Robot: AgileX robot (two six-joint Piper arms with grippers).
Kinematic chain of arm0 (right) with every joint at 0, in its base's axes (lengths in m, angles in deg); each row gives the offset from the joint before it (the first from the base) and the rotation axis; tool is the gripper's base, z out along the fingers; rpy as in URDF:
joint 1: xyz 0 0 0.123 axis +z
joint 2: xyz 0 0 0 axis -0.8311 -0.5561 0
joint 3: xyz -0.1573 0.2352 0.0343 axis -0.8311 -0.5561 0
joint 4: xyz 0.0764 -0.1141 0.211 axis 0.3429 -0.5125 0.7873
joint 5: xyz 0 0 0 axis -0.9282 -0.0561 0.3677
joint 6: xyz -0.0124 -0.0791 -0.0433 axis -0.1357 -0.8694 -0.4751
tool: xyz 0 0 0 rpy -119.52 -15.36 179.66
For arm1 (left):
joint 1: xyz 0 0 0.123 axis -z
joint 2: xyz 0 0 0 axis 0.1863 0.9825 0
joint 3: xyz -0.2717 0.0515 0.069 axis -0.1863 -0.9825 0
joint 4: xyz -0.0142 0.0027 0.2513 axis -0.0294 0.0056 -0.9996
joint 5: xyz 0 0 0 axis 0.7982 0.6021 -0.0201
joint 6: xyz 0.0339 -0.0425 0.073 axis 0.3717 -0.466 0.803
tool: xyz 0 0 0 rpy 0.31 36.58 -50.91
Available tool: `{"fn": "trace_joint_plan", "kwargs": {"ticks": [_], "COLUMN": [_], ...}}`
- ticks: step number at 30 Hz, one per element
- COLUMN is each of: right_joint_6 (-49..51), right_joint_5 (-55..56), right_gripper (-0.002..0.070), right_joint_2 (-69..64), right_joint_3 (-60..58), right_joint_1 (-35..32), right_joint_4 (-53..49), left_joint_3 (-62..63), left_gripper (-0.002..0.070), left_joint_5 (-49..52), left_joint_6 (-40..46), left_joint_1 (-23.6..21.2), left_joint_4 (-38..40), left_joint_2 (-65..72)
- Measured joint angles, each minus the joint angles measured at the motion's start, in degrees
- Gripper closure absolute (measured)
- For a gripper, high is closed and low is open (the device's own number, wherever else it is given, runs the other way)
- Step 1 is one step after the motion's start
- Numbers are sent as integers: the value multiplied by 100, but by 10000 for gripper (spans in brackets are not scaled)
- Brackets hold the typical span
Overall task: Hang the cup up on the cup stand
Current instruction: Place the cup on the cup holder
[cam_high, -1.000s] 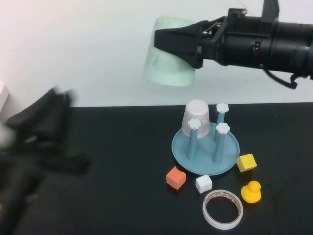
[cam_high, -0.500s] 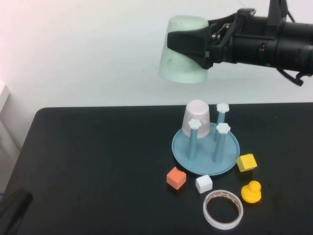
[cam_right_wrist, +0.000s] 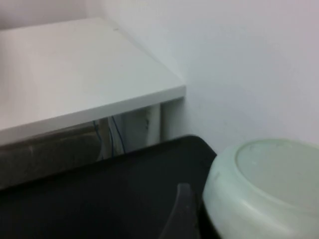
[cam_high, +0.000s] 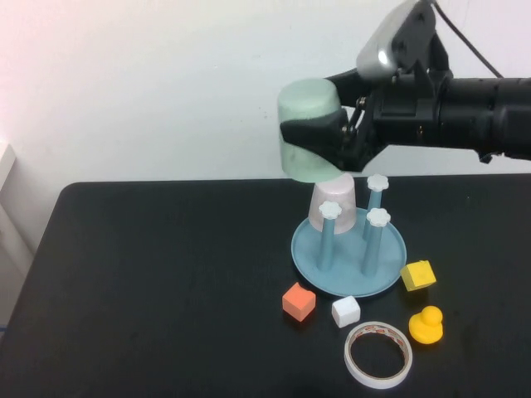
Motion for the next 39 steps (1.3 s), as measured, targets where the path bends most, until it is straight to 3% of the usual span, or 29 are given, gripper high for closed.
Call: {"fn": "trace_joint_plan", "kwargs": {"ticks": [7,13,29,39], "right_joint_6": [-1711,-2192,-2249,-1725], "right_joint_5": [-407,-313,405,700], "right_gripper": [90,90,90,90], "right_joint_2": [-51,-492,-1843,-2202], "right_joint_3": [-136,-174,628,671], "right_joint_1": [-137,-277,-277,-277], "right_joint_4": [353,424,509,530], "left_joint_3": [0,0,0,0], "left_gripper": [675,675,675,675], "left_joint_5": [463,543,559,559], "left_joint_6": [10,10,35,35], "left_joint_1": [0,0,0,0], "left_joint_4": [-11,181,239,263], "left_joint_2": [0,0,0,0]}}
